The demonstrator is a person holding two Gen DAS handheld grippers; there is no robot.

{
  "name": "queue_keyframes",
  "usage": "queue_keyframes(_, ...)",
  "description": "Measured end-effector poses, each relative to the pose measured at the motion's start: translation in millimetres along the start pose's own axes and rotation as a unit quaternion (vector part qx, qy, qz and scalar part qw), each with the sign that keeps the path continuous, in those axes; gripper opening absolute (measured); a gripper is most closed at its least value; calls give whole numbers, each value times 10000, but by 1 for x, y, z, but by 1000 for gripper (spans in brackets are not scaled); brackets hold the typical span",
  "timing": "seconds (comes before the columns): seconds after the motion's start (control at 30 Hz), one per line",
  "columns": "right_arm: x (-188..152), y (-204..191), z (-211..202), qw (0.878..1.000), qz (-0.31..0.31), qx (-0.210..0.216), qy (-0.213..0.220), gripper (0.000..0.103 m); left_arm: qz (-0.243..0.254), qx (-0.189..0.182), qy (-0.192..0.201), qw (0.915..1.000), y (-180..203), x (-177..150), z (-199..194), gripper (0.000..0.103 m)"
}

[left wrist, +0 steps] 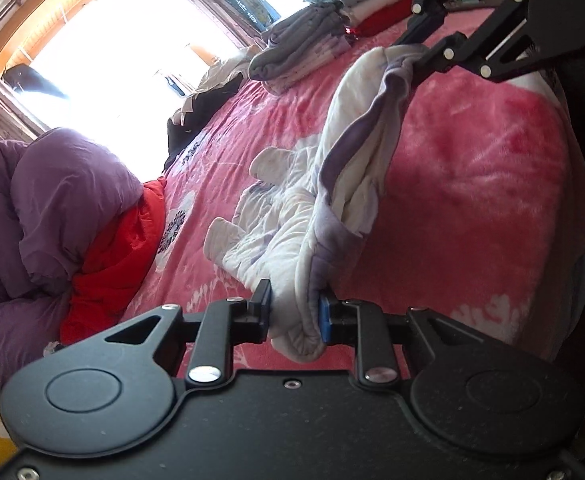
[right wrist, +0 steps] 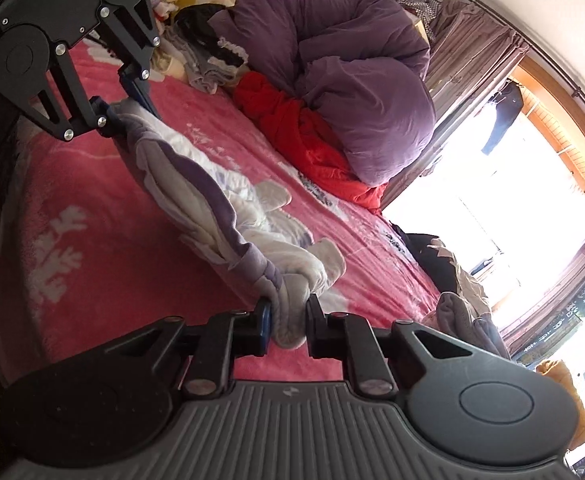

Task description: Fold clothes

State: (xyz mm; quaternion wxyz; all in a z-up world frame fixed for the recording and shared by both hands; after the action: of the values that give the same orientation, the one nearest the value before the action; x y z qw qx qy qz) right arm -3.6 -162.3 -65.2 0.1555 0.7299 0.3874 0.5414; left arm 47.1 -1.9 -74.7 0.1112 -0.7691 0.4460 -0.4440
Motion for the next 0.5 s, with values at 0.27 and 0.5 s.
queue_keyframes(0.27,8,44,25,9923,1188,187,284,19,-1841,-635,656,9786,-67,0,14,22)
queue_keyframes(0.5,1,102,88,9402,3302,702,452,19,-3901,-1245,1281,9033,-128,-10,60,22)
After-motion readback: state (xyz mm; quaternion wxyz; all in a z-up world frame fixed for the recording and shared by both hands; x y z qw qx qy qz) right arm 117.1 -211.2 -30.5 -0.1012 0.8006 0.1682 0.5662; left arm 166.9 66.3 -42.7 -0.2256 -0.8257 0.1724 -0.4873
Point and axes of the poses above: each gripper's, at about its wrist camera, not at the fingertips, and z roughly the way its jaws point, y to its right, x to its top, the point moved 4 cm from there along z, roughly the way its jaws point, and after that the axes turned 4 degrees about -x, right-handed, at the moved point
